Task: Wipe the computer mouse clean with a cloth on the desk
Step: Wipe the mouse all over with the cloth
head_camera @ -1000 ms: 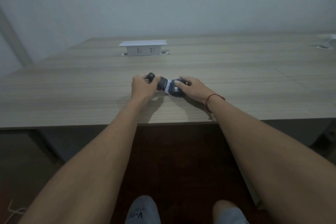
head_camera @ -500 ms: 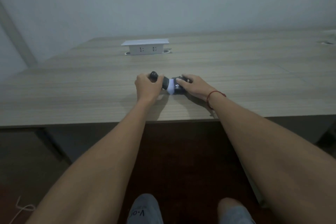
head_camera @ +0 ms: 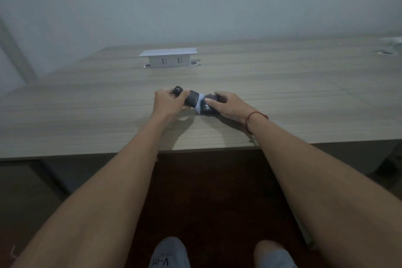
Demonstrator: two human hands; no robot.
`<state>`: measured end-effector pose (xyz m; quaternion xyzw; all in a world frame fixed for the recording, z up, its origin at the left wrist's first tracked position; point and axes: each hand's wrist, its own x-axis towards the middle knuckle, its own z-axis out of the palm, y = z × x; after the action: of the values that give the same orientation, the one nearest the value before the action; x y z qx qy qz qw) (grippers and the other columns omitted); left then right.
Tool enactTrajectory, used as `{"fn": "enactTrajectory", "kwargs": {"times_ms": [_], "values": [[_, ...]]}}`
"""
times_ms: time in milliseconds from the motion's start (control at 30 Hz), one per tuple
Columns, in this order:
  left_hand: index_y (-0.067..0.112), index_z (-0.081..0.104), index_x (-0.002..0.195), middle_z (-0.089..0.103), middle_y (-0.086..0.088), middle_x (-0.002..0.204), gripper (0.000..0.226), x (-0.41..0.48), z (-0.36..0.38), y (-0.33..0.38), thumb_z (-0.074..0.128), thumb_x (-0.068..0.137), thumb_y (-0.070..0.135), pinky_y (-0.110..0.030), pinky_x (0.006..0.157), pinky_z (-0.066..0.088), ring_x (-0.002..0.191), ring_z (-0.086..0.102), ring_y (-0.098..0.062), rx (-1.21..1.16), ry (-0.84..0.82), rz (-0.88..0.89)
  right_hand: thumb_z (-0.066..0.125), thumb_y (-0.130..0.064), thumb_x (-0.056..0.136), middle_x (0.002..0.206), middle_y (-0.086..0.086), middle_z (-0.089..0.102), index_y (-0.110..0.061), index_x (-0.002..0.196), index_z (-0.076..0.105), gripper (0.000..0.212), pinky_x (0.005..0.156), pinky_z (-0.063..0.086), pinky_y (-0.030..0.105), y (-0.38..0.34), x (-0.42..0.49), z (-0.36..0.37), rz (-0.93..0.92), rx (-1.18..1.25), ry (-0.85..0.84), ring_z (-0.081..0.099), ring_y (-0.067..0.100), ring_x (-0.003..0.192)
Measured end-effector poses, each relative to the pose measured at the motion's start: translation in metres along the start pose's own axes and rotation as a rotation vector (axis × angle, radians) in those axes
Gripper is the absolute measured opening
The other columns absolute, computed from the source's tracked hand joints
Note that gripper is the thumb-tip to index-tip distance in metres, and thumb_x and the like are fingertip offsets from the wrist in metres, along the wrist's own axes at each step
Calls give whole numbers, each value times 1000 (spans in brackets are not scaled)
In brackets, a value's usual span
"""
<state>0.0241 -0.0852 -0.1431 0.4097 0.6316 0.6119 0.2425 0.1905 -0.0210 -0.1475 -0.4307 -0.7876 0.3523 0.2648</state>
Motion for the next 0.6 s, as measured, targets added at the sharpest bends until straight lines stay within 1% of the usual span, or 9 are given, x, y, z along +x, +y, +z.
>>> {"fn": "enactTrajectory", "kwargs": {"times_ms": [67,133,167,233,333,433,500,567,600], "values": [[1,64,91,69,-15,91,13,-4,-5,6,69,87,12,-25,64,61,86,72,-25,-116,-56,-55,59,-35,95,138,15,55,-1,137,49,55,95,37,26,-1,0,0,-8,-3,2,53,27,125],[-2,65,94,70,-16,92,17,-1,0,7,70,86,13,-22,62,61,87,72,-27,-107,-22,-46,59,-34,95,138,14,55,-3,138,49,54,94,36,24,-1,1,0,-14,-1,-5,53,25,122],[-1,66,96,70,-15,93,20,2,5,5,71,86,15,-23,63,61,87,72,-26,-54,21,-30,60,-34,95,138,13,55,-4,138,50,54,95,37,24,-1,0,-1,-16,3,-8,54,22,118],[2,68,100,72,-13,97,25,5,16,1,71,85,22,-28,75,60,87,70,-22,106,142,7,61,-36,94,140,10,53,-7,142,46,58,98,39,26,-1,-2,-4,-5,19,-29,51,15,113],[4,69,98,71,-14,98,23,5,23,-2,67,88,24,-31,83,55,88,66,-22,223,231,65,64,-40,91,149,8,46,-8,148,37,70,108,37,30,2,-1,-5,7,30,-42,48,19,130],[6,69,91,71,-12,92,26,13,18,7,66,84,32,-40,83,58,88,69,-25,172,116,157,66,-39,89,157,9,36,-7,152,27,81,108,31,28,3,-2,-3,24,55,-51,39,21,141],[6,68,87,71,-15,89,29,24,16,18,66,82,35,-46,79,59,88,69,-30,197,-28,240,69,-43,86,159,8,32,-8,154,22,90,112,31,34,4,-2,-3,49,88,-49,36,23,142],[3,66,85,68,-15,86,26,33,16,28,65,87,29,-39,75,56,81,65,-29,441,-165,338,70,-46,84,160,7,30,-9,155,18,96,112,31,37,4,-1,-3,67,107,-39,35,24,143],[2,64,87,65,-13,85,25,37,17,30,64,89,26,-34,74,50,79,59,-27,589,-193,383,71,-46,84,160,6,30,-10,155,16,97,112,31,38,4,0,-3,72,116,-35,34,24,143]]}}
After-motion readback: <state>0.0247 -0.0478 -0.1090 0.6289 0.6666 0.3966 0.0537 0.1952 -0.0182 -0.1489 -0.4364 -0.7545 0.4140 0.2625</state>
